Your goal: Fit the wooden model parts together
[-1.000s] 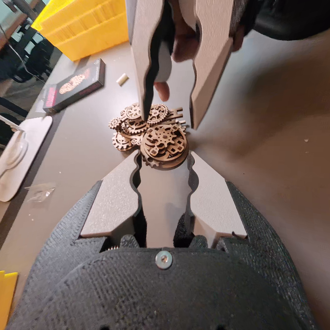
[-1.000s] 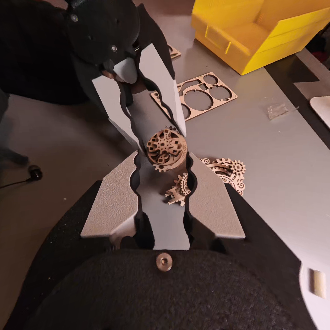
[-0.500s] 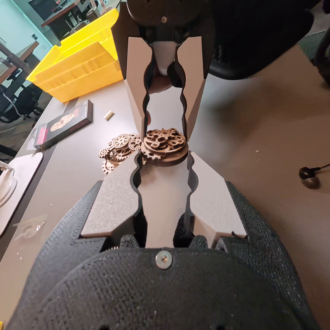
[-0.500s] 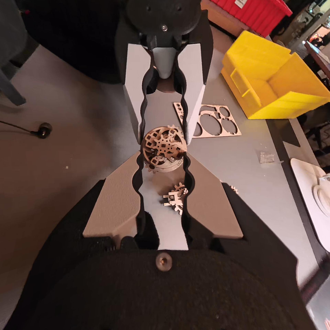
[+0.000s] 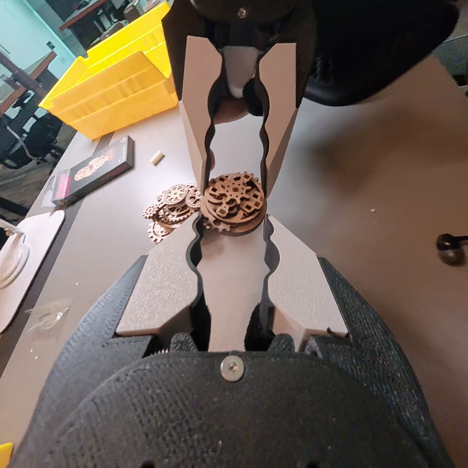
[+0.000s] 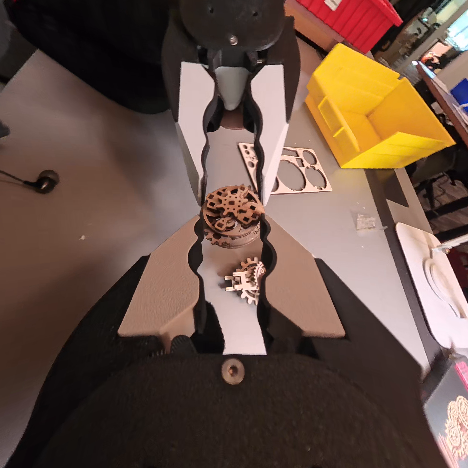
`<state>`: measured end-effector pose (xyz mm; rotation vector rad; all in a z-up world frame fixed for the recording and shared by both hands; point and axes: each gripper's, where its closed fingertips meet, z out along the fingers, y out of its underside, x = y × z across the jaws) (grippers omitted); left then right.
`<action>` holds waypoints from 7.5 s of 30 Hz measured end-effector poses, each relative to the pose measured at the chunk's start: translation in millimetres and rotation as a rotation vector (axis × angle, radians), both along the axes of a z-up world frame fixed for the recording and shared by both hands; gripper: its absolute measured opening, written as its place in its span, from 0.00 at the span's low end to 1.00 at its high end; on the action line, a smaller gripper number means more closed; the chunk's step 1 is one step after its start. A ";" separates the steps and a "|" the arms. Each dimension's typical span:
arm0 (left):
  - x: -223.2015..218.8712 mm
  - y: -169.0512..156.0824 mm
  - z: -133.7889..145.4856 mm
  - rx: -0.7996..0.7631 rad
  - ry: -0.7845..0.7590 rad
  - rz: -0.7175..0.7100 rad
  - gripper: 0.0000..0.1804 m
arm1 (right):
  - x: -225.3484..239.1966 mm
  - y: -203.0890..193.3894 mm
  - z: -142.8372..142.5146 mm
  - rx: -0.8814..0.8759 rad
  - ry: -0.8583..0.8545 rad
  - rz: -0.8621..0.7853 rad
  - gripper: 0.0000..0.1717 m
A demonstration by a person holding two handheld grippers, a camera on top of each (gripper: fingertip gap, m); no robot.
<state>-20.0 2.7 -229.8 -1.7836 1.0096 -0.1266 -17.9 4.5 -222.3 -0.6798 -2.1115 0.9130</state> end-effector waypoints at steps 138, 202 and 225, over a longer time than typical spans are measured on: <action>-277.0 117.0 153.6 0.394 -0.450 0.844 0.00 | 33.0 193.4 69.7 -0.548 0.549 -0.802 0.00; -186.6 169.1 103.0 0.106 -0.437 0.561 0.04 | 20.8 191.6 38.7 -0.605 0.409 -0.766 0.01; 3.8 1.0 -42.9 -0.408 -0.352 0.140 0.34 | 17.3 168.9 41.3 -0.506 0.394 -0.675 0.01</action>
